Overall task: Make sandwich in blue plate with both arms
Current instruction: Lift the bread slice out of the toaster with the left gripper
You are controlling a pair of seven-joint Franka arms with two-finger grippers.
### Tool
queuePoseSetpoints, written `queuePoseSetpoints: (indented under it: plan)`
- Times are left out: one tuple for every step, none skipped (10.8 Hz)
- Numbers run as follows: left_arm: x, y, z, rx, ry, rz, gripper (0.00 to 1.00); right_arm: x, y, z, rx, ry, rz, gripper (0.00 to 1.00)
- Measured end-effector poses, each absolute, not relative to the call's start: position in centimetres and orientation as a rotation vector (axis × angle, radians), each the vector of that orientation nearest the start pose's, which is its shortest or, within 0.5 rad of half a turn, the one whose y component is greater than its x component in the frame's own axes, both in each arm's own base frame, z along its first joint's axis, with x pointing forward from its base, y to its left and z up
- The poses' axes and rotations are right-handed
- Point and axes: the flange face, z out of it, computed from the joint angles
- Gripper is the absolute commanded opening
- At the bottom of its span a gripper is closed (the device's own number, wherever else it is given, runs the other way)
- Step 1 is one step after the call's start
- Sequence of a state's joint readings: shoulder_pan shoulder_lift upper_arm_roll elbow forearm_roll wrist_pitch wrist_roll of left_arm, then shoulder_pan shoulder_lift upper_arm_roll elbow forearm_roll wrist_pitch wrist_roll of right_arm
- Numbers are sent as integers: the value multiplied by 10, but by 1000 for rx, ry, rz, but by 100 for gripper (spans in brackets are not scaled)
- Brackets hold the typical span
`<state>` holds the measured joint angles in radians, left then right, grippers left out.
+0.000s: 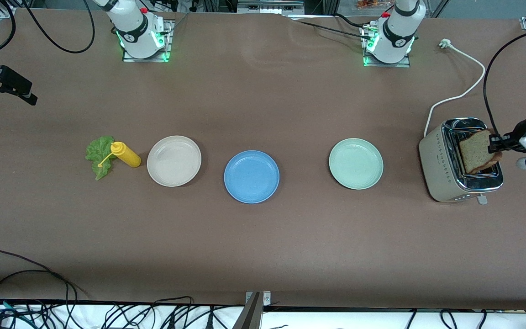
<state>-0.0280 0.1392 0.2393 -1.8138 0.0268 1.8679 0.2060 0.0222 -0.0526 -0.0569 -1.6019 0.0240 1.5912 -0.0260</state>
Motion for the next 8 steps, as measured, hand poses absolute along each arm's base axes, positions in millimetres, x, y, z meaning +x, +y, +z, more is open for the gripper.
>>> queuePoseSetpoints:
  plan:
    - [574,115,475,-3103,21,104,0,540,-17,640,-3115,14,-66,100]
    - [569,105,495,-3107,49,64,0,540,-17,640,-3115,14,-66,100]
    - [565,91,513,-3110,87,31,0,540,-17,640,-3115,14,-65,100]
    - [561,75,528,-3110,129,-1,0,540,-17,641,-3115,14,-65,100]
    - [559,59,537,-3109,173,-22,0,540,-17,641,-3115,14,-65,100]
    - [557,42,542,-3106,221,-22,0,540,-17,641,-3115,14,-65,100]
    - [557,24,542,-3104,266,-11,0,540,-17,641,-3115,14,-66,100]
    - [556,8,540,-3100,310,6,0,540,-18,641,-3115,15,-66,100]
